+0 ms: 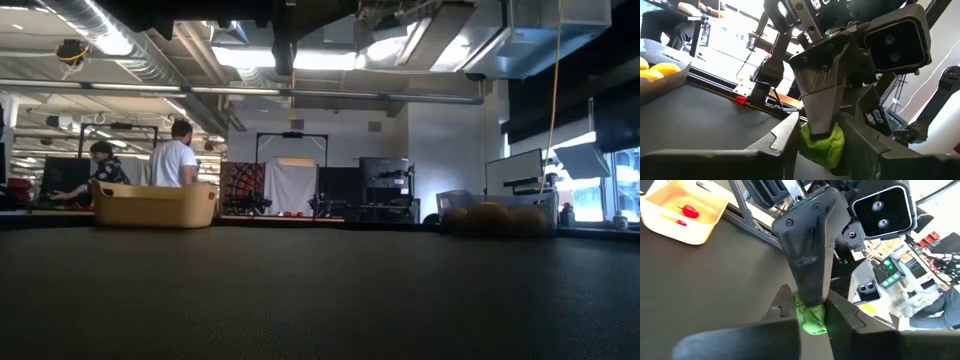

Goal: Sort produce into baskets
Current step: Put the green bell pepper into the yellow bin

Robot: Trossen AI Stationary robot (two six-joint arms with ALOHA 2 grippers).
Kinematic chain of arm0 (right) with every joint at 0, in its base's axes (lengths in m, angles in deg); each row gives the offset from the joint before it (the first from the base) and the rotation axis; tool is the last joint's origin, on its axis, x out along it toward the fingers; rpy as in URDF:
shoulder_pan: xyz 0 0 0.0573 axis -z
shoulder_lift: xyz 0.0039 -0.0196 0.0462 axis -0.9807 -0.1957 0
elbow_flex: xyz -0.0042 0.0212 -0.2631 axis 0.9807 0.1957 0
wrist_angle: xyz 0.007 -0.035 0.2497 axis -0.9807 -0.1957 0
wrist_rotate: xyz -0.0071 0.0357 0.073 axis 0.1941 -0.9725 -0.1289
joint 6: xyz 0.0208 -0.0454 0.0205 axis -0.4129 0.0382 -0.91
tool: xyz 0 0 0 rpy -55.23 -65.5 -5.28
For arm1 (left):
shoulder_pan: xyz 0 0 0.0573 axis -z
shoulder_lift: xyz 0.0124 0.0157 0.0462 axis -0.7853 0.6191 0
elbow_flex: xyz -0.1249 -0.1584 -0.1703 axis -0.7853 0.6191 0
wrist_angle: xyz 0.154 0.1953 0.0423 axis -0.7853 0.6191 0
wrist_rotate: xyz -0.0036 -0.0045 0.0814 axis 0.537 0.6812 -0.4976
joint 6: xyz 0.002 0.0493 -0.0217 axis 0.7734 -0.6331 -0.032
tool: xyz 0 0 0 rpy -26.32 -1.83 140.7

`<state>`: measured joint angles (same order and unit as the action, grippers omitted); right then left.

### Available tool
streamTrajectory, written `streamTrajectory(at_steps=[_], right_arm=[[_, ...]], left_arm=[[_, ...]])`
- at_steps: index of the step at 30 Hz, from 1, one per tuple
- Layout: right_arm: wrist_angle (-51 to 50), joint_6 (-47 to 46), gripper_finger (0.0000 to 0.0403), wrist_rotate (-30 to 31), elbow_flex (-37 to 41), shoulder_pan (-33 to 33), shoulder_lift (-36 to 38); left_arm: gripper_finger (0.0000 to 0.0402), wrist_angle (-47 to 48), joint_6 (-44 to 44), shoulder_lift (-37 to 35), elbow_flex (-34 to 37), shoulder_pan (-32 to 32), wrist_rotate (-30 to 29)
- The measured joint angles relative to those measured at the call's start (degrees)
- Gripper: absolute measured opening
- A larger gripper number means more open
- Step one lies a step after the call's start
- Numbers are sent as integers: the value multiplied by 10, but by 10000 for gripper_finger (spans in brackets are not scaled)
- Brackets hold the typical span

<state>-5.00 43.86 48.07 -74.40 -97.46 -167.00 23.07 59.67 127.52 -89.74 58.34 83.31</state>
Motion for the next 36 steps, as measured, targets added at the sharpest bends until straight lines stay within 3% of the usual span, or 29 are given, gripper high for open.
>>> streamTrajectory(at_steps=[7, 13, 22, 36], right_arm=[[7, -2, 124, 7, 0, -1, 1], [4, -49, 163, 12, -1, -19, 10], [-119, -152, 161, 7, -1, -42, 25], [-246, -238, 159, 13, 0, -36, 25]], left_arm=[[116, 18, -6, 0, 1, -1, -6], [115, 41, -5, 0, 1, -1, -4], [115, 111, -8, -5, 0, 21, 0], [115, 359, -53, -39, -79, 55, -34]])
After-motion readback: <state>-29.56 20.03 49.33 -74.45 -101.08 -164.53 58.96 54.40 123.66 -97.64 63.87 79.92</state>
